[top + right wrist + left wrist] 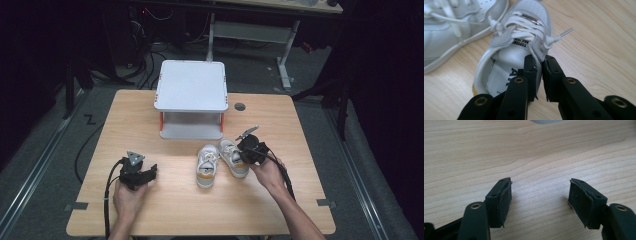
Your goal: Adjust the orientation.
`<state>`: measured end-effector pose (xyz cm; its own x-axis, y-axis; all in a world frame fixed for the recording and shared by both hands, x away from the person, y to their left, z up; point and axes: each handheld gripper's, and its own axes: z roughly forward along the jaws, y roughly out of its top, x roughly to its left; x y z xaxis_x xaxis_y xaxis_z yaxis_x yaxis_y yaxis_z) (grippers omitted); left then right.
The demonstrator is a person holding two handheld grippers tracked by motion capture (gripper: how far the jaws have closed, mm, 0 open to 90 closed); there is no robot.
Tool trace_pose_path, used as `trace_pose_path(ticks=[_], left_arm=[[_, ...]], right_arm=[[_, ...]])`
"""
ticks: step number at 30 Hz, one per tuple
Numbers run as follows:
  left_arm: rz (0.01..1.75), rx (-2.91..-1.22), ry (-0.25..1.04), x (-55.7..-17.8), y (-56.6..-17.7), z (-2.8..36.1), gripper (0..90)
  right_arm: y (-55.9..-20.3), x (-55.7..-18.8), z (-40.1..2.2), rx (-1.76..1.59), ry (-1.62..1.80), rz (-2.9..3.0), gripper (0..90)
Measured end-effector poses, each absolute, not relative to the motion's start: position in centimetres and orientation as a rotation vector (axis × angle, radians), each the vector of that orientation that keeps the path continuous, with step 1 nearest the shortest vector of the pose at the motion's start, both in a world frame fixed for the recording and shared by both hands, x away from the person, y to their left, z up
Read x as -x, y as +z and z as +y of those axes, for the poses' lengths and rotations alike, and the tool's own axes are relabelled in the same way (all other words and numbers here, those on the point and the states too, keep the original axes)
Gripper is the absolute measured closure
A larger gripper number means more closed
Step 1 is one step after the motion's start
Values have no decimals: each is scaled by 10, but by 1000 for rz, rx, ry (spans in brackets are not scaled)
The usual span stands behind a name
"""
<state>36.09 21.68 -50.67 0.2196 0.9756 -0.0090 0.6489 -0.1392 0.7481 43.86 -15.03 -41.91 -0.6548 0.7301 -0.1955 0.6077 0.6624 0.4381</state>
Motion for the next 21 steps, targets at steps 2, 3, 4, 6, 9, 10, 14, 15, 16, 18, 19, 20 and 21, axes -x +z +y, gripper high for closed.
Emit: trace_pose_path(ticks=[2,3,4,6,9,10,14,15,16,18,19,20,21], left_arm=[[1498,-1868,664,-361,-507,217,352],[1498,-1868,664,-361,-507,217,351],[1499,-1868,664,-361,-507,217,351],[1498,-1868,664,-361,-507,217,351],[1499,-1868,664,-361,-507,217,350],[1500,-1869,664,-361,-507,217,350],[1498,-1870,663,-361,-507,217,345],[1496,-1871,663,-361,-507,216,340],[1495,-1872,661,-361,-507,216,336],[1493,-1873,659,-361,-507,216,326],[1492,-1875,658,-361,-507,216,322],[1491,-1876,657,-361,-507,216,318],[1491,-1876,657,-361,-507,216,316]], right_arm=[[-418,-437,-149,-1059,487,2543,806],[-417,-435,-149,-1072,501,2560,801],[-417,-435,-150,-1075,505,2571,798],[-418,-433,-151,-1086,533,2588,788],[-421,-428,-153,-1114,596,2614,770],[-422,-427,-154,-1115,610,2619,766],[-425,-420,-155,-1121,661,2629,753],[-425,-419,-154,-1125,666,2624,752],[-425,-419,-155,-1127,670,2625,751],[-424,-418,-154,-1131,694,2627,745],[-424,-417,-155,-1130,703,2629,741],[-424,-416,-155,-1135,718,2628,736],[-423,-416,-155,-1131,736,2632,730]])
